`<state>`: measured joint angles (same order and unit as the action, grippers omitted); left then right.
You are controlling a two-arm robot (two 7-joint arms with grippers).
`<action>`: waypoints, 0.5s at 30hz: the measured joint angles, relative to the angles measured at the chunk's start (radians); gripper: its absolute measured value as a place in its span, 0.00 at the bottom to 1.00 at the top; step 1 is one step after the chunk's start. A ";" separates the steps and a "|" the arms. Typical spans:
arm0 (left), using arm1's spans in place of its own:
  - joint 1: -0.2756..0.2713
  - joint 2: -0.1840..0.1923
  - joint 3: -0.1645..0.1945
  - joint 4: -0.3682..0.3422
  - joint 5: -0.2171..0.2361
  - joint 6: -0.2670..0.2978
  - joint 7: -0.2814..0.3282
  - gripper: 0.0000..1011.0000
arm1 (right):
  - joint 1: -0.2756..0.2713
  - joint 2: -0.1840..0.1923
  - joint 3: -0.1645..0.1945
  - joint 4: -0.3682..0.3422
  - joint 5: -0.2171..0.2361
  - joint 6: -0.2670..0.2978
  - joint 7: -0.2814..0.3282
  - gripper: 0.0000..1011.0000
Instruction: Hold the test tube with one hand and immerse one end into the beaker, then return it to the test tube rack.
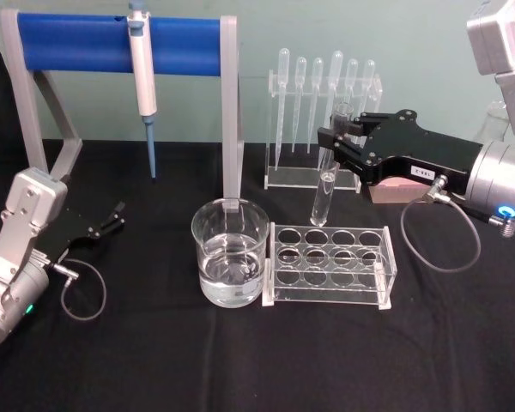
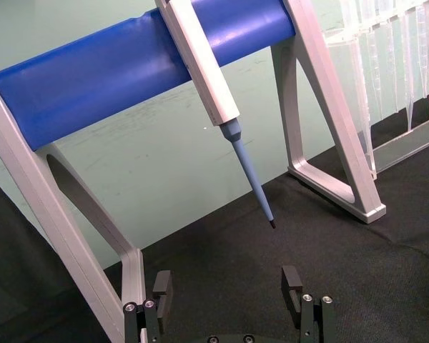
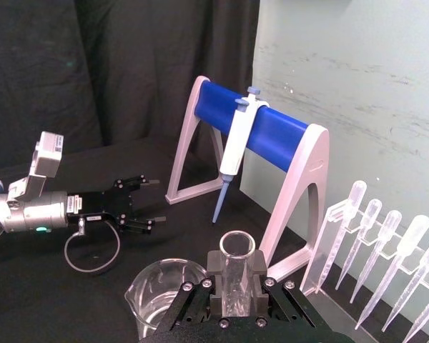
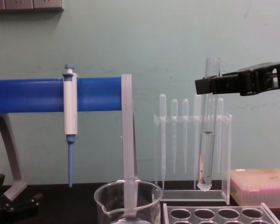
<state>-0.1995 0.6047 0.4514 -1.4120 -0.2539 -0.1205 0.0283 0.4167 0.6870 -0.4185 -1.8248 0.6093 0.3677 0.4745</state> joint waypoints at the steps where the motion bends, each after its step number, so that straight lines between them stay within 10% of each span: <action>1: 0.000 0.000 0.000 0.000 0.000 0.000 0.000 0.99 | 0.000 0.000 0.000 0.000 0.000 0.000 0.000 0.22; 15: 0.000 0.000 0.000 0.000 0.000 0.000 0.000 0.99 | 0.000 0.000 0.000 0.000 0.000 0.000 0.000 0.22</action>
<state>-0.1995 0.6047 0.4514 -1.4120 -0.2539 -0.1205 0.0282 0.4167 0.6870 -0.4185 -1.8248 0.6093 0.3677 0.4745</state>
